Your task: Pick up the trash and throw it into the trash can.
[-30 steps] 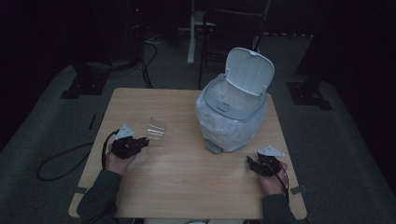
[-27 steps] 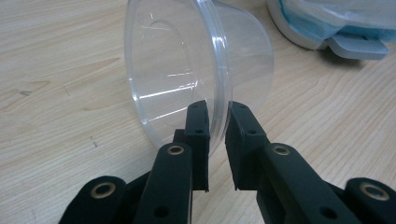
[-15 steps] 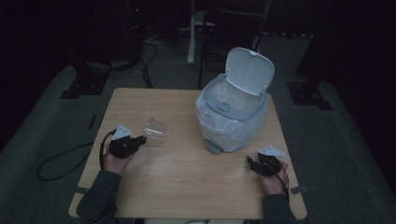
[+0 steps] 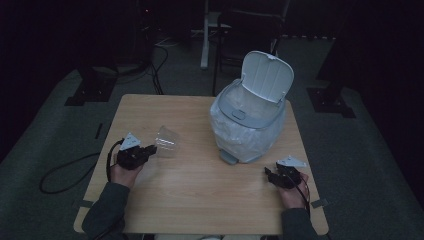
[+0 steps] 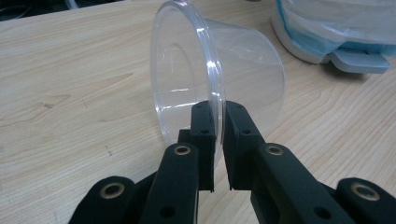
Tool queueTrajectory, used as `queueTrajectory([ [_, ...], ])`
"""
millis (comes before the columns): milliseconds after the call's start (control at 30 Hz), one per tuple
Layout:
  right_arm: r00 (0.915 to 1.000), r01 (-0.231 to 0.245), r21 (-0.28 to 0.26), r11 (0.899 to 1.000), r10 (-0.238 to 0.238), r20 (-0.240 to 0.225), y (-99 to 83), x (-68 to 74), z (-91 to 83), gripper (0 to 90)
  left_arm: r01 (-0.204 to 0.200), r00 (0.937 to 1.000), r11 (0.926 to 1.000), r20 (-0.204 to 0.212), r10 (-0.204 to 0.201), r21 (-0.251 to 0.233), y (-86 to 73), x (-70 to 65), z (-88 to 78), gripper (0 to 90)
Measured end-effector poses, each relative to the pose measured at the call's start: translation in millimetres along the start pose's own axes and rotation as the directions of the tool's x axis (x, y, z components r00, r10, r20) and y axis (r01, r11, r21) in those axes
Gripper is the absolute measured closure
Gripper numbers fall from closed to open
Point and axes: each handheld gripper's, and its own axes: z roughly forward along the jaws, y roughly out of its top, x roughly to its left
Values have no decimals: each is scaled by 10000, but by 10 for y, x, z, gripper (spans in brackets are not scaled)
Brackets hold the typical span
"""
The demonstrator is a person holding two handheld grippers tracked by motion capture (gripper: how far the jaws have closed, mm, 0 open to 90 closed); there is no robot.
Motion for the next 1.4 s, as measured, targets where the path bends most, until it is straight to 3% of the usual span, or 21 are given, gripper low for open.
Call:
queueTrajectory([
  [867,9992,-362,120,9993,364,-183,-1,-23,6,378,-98,9999,9997,138,101,-243,100,-74,-50,844],
  [1400,9990,-431,154,9989,433,-125,1,2,10,353,-338,9989,9983,295,353,-479,260,-138,-46,844],
])
